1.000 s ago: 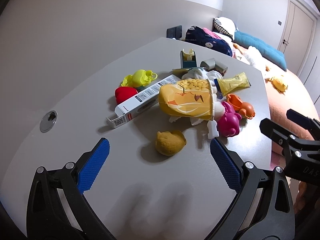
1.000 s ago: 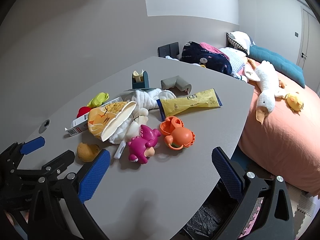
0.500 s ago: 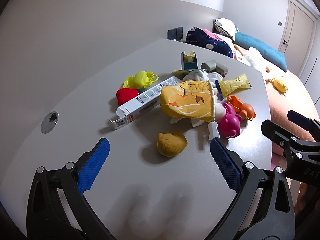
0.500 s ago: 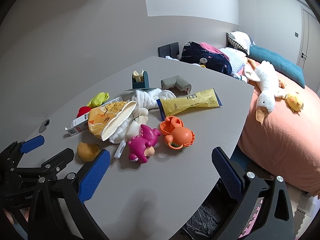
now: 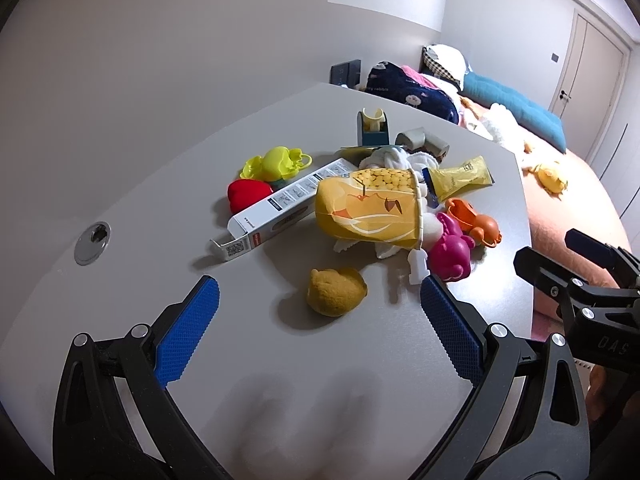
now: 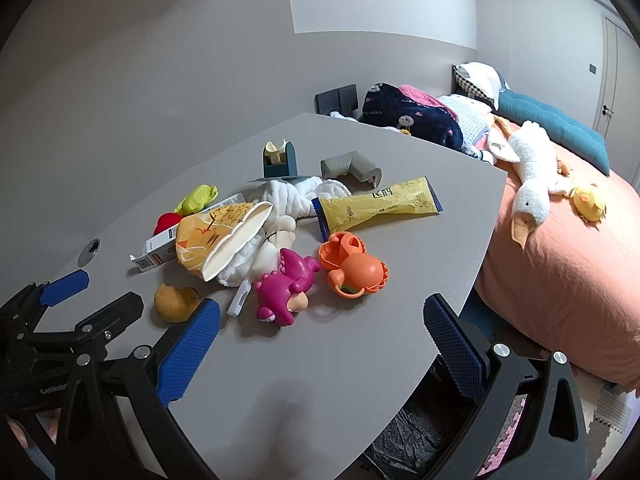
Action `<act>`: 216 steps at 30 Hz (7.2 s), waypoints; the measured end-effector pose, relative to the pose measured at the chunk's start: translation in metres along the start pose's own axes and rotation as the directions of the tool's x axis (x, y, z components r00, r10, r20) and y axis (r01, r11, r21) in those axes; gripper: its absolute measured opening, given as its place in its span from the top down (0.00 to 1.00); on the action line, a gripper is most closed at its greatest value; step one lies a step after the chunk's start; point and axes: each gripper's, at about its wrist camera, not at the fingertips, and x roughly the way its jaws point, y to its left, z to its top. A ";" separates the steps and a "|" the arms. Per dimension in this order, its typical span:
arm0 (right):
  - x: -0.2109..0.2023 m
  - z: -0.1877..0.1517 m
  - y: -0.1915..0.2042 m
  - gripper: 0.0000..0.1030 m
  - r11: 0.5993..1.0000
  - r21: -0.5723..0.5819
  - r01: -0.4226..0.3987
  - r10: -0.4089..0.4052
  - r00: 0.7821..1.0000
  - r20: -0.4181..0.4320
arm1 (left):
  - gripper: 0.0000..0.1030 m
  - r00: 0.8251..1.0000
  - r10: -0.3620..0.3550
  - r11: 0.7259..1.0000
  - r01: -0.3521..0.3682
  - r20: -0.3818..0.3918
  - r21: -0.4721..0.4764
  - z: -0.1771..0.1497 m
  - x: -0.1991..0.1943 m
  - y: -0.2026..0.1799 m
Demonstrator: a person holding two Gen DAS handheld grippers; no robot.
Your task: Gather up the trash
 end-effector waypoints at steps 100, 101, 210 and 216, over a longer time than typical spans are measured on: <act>-0.060 -0.042 -0.155 0.47 0.979 0.154 0.137 -0.135 0.991 -0.024 | 0.71 0.976 -0.215 0.951 0.219 -0.045 0.216 -0.017 0.009 -0.166; -0.062 -0.044 -0.160 0.47 0.976 0.162 0.143 -0.141 0.990 -0.023 | 0.71 0.974 -0.222 0.948 0.227 -0.048 0.225 -0.018 0.010 -0.172; 0.083 0.050 -0.051 0.24 0.980 0.200 0.012 0.009 0.994 -0.106 | 0.05 0.999 -0.002 0.994 0.007 -0.044 0.109 0.041 0.065 0.041; 0.104 0.059 -0.054 0.24 0.965 0.262 0.015 0.020 0.991 -0.131 | 0.08 0.997 0.014 0.991 -0.004 -0.069 0.136 0.044 0.086 0.046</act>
